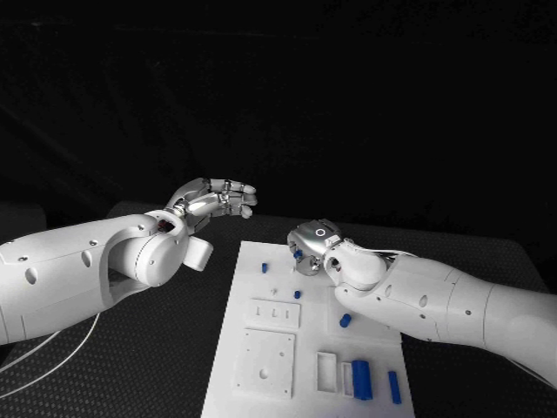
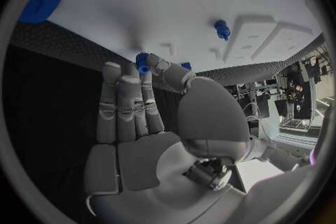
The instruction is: Assemble the parts on the task board
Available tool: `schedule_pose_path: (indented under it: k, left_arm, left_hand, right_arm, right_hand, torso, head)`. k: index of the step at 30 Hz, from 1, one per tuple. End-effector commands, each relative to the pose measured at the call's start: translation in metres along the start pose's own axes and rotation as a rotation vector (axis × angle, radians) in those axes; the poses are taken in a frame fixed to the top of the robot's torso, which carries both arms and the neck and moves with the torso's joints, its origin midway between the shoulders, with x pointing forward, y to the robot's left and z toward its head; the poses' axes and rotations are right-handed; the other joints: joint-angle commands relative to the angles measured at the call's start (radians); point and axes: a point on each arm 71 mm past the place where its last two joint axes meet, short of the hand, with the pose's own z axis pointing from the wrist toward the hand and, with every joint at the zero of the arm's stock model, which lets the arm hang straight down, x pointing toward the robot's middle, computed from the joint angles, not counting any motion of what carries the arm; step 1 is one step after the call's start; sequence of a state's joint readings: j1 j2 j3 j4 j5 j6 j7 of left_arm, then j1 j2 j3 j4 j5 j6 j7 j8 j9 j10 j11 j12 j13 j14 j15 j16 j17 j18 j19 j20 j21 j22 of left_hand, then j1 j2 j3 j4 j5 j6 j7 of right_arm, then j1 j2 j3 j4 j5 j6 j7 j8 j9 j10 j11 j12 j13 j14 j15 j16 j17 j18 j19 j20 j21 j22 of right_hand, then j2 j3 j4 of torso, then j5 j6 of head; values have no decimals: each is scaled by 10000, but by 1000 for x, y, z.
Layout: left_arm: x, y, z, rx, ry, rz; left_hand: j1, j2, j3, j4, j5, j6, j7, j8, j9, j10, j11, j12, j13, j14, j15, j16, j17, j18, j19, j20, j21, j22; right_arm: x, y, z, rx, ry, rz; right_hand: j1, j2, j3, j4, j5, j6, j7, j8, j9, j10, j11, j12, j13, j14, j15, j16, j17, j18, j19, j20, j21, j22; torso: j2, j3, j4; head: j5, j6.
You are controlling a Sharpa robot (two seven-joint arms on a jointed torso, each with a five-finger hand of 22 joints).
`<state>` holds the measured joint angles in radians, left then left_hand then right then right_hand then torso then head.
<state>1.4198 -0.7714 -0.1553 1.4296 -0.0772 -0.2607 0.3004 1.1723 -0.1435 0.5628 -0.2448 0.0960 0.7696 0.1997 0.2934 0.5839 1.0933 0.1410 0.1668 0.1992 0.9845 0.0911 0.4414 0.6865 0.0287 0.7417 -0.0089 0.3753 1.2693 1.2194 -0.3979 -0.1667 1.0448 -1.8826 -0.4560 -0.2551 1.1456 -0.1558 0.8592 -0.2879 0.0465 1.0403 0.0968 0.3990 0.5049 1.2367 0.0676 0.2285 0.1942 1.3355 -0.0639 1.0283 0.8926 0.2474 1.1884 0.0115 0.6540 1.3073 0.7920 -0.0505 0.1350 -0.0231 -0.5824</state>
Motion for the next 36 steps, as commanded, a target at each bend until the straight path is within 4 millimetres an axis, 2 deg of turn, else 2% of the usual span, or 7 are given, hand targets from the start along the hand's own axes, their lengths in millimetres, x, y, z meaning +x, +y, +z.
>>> schedule_pose_path:
  k: [1, 3, 10, 15, 26, 30, 36]
  left_arm:
    - [2, -1, 0, 77, 164, -15]
    - [2, -1, 0, 70, 173, -17]
    - [2, -1, 0, 64, 144, -10]
    - [1, -1, 0, 66, 135, -5]
    - [-1, 0, 1, 49, 94, 22]
    - [-3, 0, 2, 50, 21, 46]
    - [-9, 1, 1, 49, -104, 84]
  left_hand:
    - [-65, 1, 52, 2, -66, -68, -3, -59, 11, -49, 7, -44, 15, -33, 2, -48, 14, -94, -91, 3, 37, 17]
    - [-67, 0, 52, 2, -66, -68, -3, -60, 12, -49, 7, -44, 16, -33, 2, -49, 15, -94, -91, 3, 37, 17]
    - [-73, -3, 50, 4, -68, -70, -2, -62, 14, -51, 8, -46, 18, -33, 3, -50, 15, -95, -91, 4, 37, 18]
    - [-74, -6, 51, 4, -68, -71, -2, -63, 16, -52, 8, -48, 19, -34, 3, -51, 16, -95, -92, 4, 37, 19]
    - [-78, -8, 53, 6, -68, -74, -1, -67, 20, -55, 10, -52, 22, -35, 4, -53, 17, -94, -93, 4, 36, 21]
    - [-77, -7, 54, 6, -68, -75, -1, -67, 22, -55, 10, -53, 23, -35, 4, -54, 18, -94, -94, 4, 36, 21]
    - [-73, -6, 58, 4, -67, -74, -1, -68, 25, -53, 9, -53, 26, -35, 3, -55, 19, -93, -95, 3, 36, 22]
  right_arm:
    - [5, 0, -1, 50, 332, 21]
    - [5, 0, 0, 62, 350, 136]
    - [4, 0, 1, 161, 299, 379]
    - [4, -1, 1, 238, 192, 465]
    - [-2, -3, -3, 220, -425, 798]
    - [-12, -4, -8, 86, -710, 1049]
    - [-36, -17, -15, 136, -781, 1489]
  right_hand:
    - [34, 40, 77, -15, 22, 63, -4, 18, 18, 514, -299, 7, 33, -109, -107, 37, 4, 144, -5, -56, 64, 223]
    - [-17, -2, 105, -10, 20, -77, 54, -82, -5, 364, -246, -93, 16, -143, -52, 18, -20, 144, -57, -43, 54, 212]
    - [-353, -541, -72, 80, 19, -1047, 496, -679, -234, -650, 203, -815, -224, -151, 386, -17, -130, 144, -157, 19, 41, 189]
    - [-403, -822, -93, 178, 19, -1428, 531, -888, -339, -1189, 428, -1217, -412, -204, 604, -25, -197, 144, -212, 59, -2, 165]
    - [-304, -1041, 46, 330, 20, -1492, 552, -900, -368, -1347, 521, -1412, -557, -279, 692, -9, -276, 144, -261, 97, -66, 144]
    - [-302, -1151, 180, 478, 19, -1430, 574, -859, -366, -1191, 486, -1370, -568, -303, 660, 5, -314, 144, -266, 114, -86, 140]
    - [-446, -1297, 221, 640, 18, -1409, 580, -843, -377, -1114, 472, -1375, -600, -297, 648, 36, -351, 144, -256, 125, -86, 151]
  torso:
    - [5, -5, -4]
    - [3, -7, 0]
    - [6, -7, 18]
    - [4, -8, 10]
    - [-2, -3, -20]
    - [-28, 13, -36]
    - [-36, 35, -69]
  head:
    - [-5, 14]
    - [-12, 9]
    - [-23, 7]
    - [-19, -12]
    - [-50, 5]
    - [-57, 28]
    - [-123, 140]
